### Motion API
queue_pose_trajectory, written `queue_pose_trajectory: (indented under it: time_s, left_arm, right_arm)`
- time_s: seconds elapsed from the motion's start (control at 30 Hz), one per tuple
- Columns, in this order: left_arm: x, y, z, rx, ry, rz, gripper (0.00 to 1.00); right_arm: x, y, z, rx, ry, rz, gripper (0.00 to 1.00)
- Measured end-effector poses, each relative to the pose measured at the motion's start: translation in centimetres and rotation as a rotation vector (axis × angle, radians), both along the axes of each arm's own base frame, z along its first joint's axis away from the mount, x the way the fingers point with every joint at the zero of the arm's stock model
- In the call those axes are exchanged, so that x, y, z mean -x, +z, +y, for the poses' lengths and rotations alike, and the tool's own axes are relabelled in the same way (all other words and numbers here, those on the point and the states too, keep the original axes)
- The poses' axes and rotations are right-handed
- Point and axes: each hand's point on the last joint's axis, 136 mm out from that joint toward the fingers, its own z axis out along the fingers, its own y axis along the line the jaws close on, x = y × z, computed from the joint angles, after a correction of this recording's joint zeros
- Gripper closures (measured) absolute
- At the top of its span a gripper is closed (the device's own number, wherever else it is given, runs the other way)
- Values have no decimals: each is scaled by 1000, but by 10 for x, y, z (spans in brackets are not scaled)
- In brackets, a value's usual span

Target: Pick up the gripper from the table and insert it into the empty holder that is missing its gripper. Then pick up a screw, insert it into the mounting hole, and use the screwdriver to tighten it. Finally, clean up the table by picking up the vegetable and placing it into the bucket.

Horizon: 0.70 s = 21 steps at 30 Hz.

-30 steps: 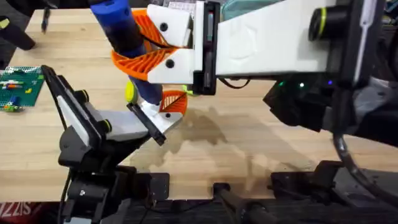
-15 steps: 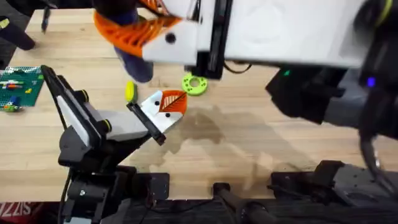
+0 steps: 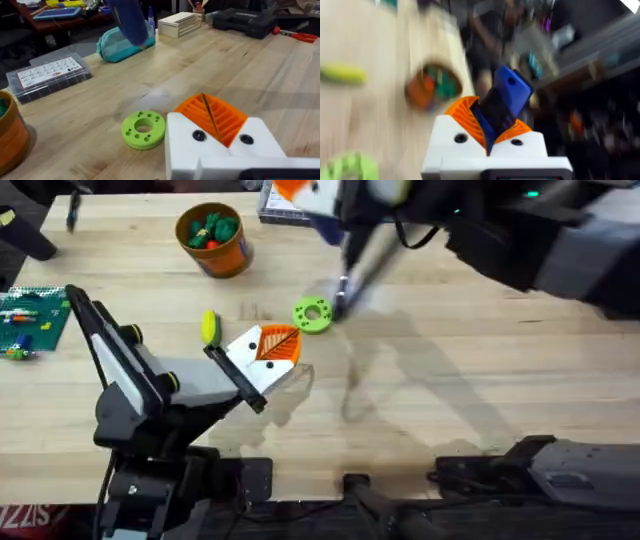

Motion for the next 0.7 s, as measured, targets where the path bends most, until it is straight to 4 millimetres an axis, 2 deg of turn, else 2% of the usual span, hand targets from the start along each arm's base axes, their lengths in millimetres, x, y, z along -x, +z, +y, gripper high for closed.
queue_pose_trajectory:
  time_s: [0.2,0.33,0.47,0.7]
  left_arm:
    - [0,0,0,0,0,0,986]
    - [0,0,0,0,0,0,986]
    - [0,0,0,0,0,0,986]
    - [0,0,0,0,0,0,986]
  right_arm:
    - [-49,-112,-36,328,-113,63,996]
    - [-70,-166,-54,471,-114,69,996]
    - [-81,-203,-72,560,-112,80,996]
    - [-94,-227,-97,666,-141,63,996]
